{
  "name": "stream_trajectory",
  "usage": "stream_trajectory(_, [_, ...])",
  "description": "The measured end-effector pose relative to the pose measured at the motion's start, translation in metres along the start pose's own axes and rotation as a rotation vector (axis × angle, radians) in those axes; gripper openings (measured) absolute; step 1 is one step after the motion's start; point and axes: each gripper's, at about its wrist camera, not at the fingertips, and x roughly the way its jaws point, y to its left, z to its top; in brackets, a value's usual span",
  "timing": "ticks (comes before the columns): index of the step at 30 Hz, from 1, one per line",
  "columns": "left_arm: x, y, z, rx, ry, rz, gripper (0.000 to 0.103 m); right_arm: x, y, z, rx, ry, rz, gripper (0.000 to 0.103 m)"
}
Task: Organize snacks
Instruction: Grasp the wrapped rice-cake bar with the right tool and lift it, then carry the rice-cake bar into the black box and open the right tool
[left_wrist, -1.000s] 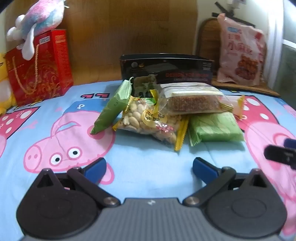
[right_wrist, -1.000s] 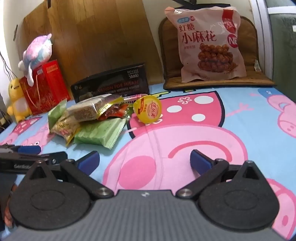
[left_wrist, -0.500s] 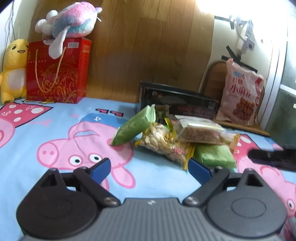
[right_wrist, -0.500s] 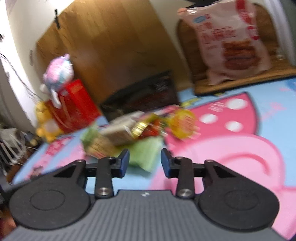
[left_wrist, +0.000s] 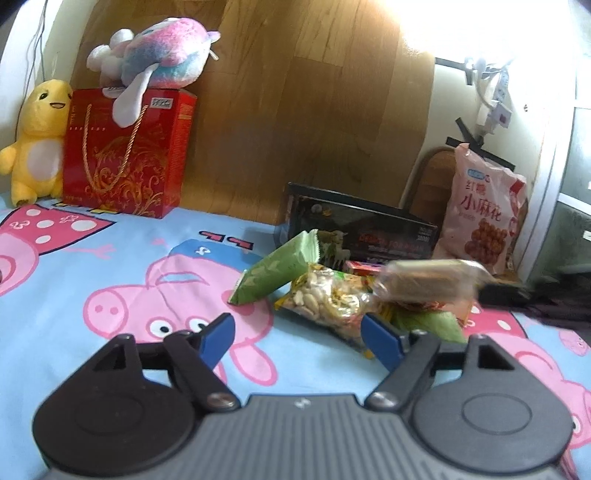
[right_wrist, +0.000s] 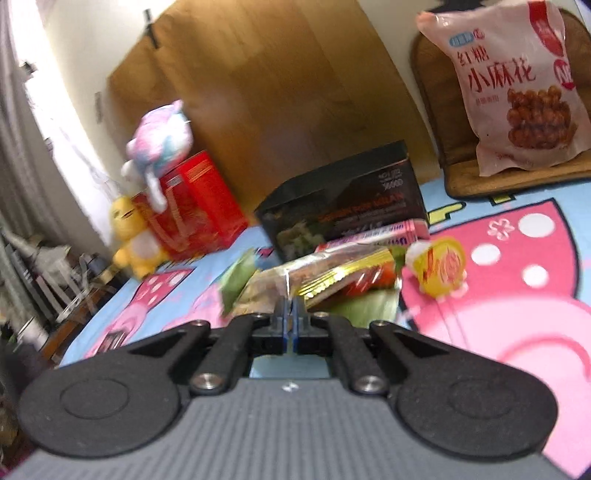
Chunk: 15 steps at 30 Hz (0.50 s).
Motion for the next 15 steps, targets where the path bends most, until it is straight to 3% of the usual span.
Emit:
stream_trajectory(5, [-0.008, 0.002, 0.001, 0.012, -0.024, -0.097, 0.077, -0.042, 0.004, -0.034, -0.054, 0.082, 0.047, 0.006])
stream_trajectory(8, [-0.008, 0.002, 0.003, 0.012, 0.021, -0.197, 0.074, -0.039, 0.003, -0.051, -0.113, 0.159, -0.054, 0.013])
stream_trajectory(9, [-0.008, 0.0, 0.004, 0.011, 0.037, -0.223, 0.07, -0.039, 0.001, -0.055, -0.135, 0.163, -0.096, 0.024])
stream_trajectory(10, [-0.008, -0.001, 0.006, 0.004, 0.057, -0.255, 0.069, -0.04, 0.0, -0.059, -0.15, 0.16, -0.123, 0.042])
stream_trajectory(12, [-0.006, -0.004, 0.008, -0.015, 0.107, -0.33, 0.069, -0.044, 0.001, -0.062, -0.173, 0.133, -0.162, 0.062])
stream_trajectory(15, [0.003, -0.014, 0.009, -0.017, 0.227, -0.396, 0.069, -0.04, 0.006, -0.059, -0.217, 0.113, -0.15, 0.064])
